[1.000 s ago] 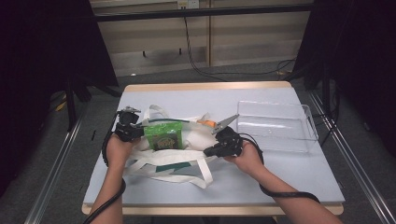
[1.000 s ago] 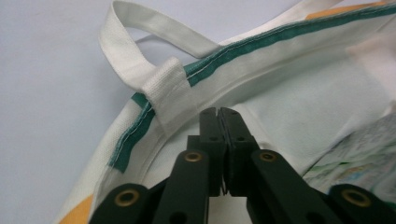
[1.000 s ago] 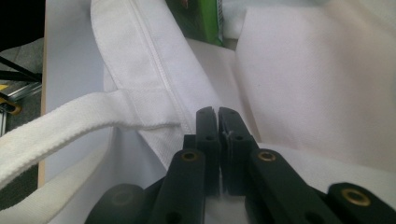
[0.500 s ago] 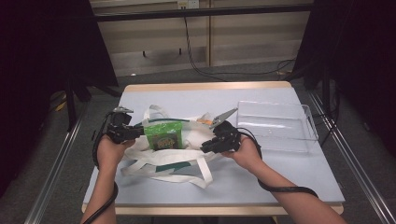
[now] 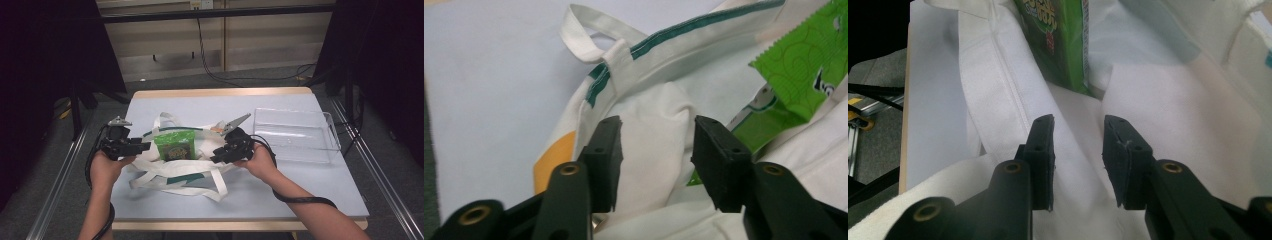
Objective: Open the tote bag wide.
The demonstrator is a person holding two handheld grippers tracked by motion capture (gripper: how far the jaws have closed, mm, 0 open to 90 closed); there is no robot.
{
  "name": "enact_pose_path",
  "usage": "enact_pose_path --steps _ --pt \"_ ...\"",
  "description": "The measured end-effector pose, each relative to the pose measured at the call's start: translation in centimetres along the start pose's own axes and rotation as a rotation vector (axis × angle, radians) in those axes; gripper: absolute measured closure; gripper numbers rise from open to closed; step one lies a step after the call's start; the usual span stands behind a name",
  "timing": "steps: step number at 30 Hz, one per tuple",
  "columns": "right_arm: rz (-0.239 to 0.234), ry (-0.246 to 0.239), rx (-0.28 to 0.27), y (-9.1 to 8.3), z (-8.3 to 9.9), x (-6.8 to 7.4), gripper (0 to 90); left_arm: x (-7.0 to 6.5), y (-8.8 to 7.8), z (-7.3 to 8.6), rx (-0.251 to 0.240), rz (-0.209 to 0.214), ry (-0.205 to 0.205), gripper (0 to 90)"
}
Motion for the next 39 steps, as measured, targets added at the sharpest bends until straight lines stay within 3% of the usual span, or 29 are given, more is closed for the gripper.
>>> enact_pose_path --steps 6,12,15,20,30,34,36,39 --pt "-0.007 -0.008 0.002 0.2 0.0 0.2 63.7 0.3 -0.7 0.9 -0.006 -0.012 -0.008 44.0" --pt "-0.002 -0.002 0.000 0.1 0.1 0.2 61.9 0.1 -0.8 1.6 0.000 0.012 -0.028 35.9" --pt "0.005 0.001 0.002 0.0 0.2 0.2 61.3 -0.1 -0.8 1.8 0.008 0.005 -0.006 32.4" --pt "0.007 0.004 0.002 -0.3 0.2 0.0 58.8 -0.3 -0.5 2.3 -0.005 0.005 -0.014 25.9" --pt "0.000 -0.007 0.013 -0.1 -0.3 0.1 50.7 -0.5 -1.1 2.6 -0.023 -0.014 -0.016 20.9" --pt "-0.004 -0.016 0.008 -0.1 -0.6 0.1 46.0 -1.0 -1.0 2.5 -0.012 -0.039 0.023 17.1" --pt "-0.005 -0.015 0.007 -0.2 -0.6 0.1 43.3 -1.4 -0.9 2.3 -0.036 -0.015 0.007 15.4" --pt "-0.001 -0.009 0.017 -0.2 -0.7 0.1 40.5 -1.6 -1.1 2.1 -0.032 -0.022 0.012 14.2"
Point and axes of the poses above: each handheld gripper's, and its own axes: y roughly forward along the jaws, z roughly out of its underside, x roughly to its left, the point moved 4 cm from there along y, roughly forward along the jaws
